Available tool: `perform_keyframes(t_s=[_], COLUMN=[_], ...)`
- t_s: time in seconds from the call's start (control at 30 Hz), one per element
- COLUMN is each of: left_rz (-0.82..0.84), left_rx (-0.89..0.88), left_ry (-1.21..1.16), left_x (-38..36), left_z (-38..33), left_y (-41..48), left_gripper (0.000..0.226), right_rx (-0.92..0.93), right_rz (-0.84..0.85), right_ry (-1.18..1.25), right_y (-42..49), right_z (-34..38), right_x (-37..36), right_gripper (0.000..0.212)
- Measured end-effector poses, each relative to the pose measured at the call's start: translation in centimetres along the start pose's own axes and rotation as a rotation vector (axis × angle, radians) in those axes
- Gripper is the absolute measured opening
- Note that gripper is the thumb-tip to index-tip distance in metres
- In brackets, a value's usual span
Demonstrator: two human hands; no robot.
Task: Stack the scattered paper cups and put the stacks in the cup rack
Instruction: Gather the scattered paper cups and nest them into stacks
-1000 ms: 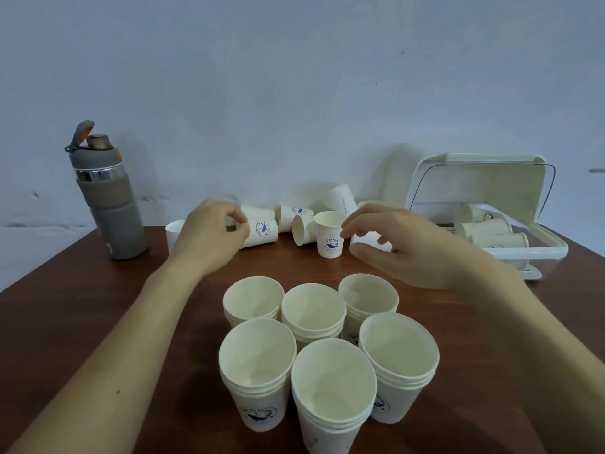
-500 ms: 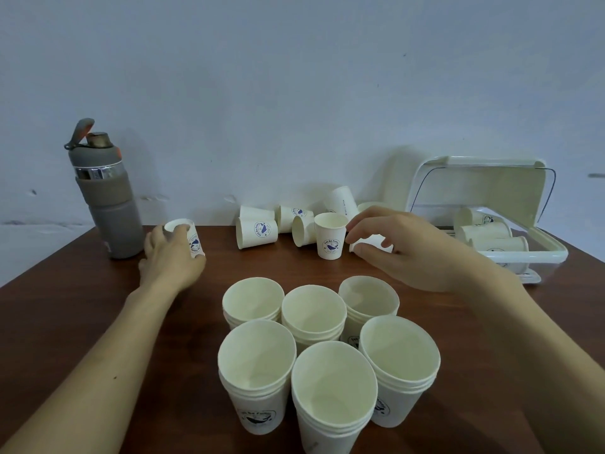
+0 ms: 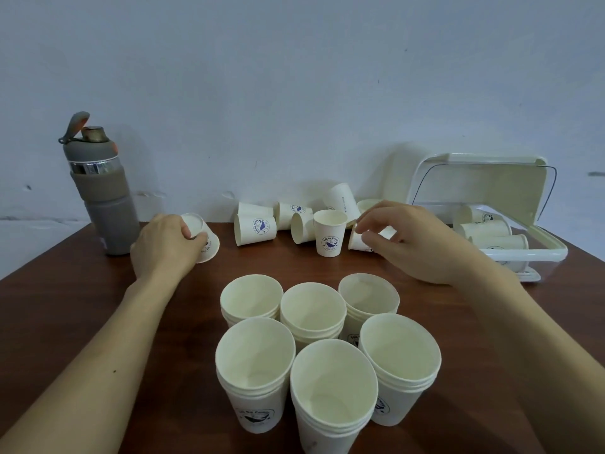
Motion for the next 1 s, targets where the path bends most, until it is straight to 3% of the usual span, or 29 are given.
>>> perform_keyframes(t_s=[0.17,0.4,0.57,0.73,1.0], left_rz=[0.042,0.314,0.404,0.46,0.54], left_rx=[-0.024,-0.196,-0.215,-0.191,-0.244], left_ry=[-0.226,-0.637,-0.777,-0.863,-0.702], left_x=[0.7,1.4,2.3,2.8,3.7], left_z=[-2.9,-7.1,-8.8,-9.4,-10.0], left_y=[-0.4,-2.4,-3.5,-3.8,-4.0], left_gripper=[0.035,0.044,0.035,0.029,0.04], right_rx=[-0.182,-0.297,-0.281,-0.217,-0.035], right_rz=[-0.041,-0.009,-0.071,-0.03,-0.024], right_ry=[-0.053,-0.112,0.116,0.441,0.54], right_y=[0.4,0.3,0.8,2.5,5.3], right_z=[-3.9,-6.8,-5.8,-2.5,2.8], right_x=[-1.2,-3.9,-4.1,-3.9,-2.6], right_gripper=[0.028,0.048,0.04,0.022,0.017])
Point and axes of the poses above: each hand's wrist, its own y-axis towards the middle knuckle, its own x-axis out of the back of the hand, z = x × y, the point moved 5 cm from there along y, towards the middle knuckle, and after that the axes turned 6 degrees about y, right-handed, at the moved point
